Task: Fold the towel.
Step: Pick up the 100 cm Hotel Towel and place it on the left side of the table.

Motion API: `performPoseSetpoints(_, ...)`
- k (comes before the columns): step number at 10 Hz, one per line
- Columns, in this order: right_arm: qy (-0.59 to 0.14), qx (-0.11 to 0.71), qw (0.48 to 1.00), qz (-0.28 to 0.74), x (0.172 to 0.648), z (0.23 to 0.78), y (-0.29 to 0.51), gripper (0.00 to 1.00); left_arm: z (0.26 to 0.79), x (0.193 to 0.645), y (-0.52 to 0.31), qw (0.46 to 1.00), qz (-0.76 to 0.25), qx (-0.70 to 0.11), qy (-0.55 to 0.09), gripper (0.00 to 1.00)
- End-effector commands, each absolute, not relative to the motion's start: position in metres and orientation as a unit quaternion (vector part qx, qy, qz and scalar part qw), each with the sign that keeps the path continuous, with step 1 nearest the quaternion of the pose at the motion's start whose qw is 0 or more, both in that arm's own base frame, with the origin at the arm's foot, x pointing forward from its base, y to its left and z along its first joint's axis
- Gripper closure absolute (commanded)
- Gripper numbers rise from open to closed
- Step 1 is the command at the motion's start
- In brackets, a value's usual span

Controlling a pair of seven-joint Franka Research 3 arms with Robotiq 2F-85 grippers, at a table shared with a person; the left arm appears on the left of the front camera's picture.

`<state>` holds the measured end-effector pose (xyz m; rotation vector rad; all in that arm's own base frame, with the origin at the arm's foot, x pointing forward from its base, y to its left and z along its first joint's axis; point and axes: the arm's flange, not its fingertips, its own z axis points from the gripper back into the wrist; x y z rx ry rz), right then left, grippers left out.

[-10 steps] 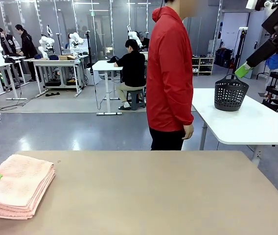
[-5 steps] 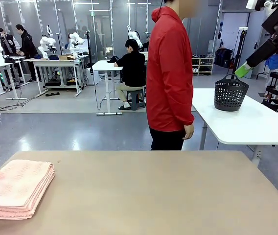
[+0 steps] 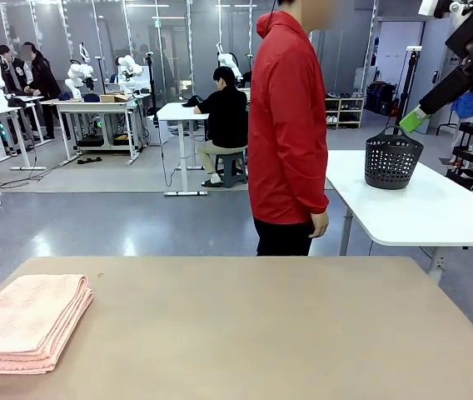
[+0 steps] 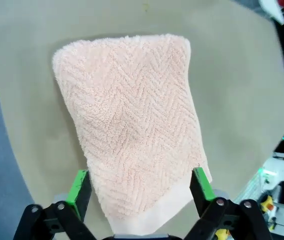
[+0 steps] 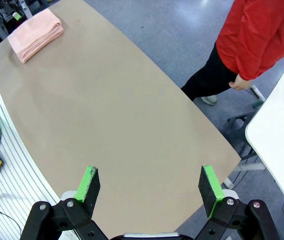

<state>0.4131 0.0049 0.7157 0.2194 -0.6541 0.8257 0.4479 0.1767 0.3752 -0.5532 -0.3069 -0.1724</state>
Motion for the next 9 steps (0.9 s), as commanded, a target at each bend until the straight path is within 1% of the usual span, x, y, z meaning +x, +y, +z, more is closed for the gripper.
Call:
performPoseSetpoints(1,-0.309,0.104,0.859,0.395,0.4123,0.7145,0.0044,0.00,0.3698,0.4522,0.1831,0.944,-0.090,-0.282,-0.147,0.00)
performPoseSetpoints(9,-0.309,0.104,0.859,0.395,0.4123,0.7145,0.0044,0.00,0.3698,0.4522,0.1831,0.944,-0.090,-0.282,-0.147,0.00)
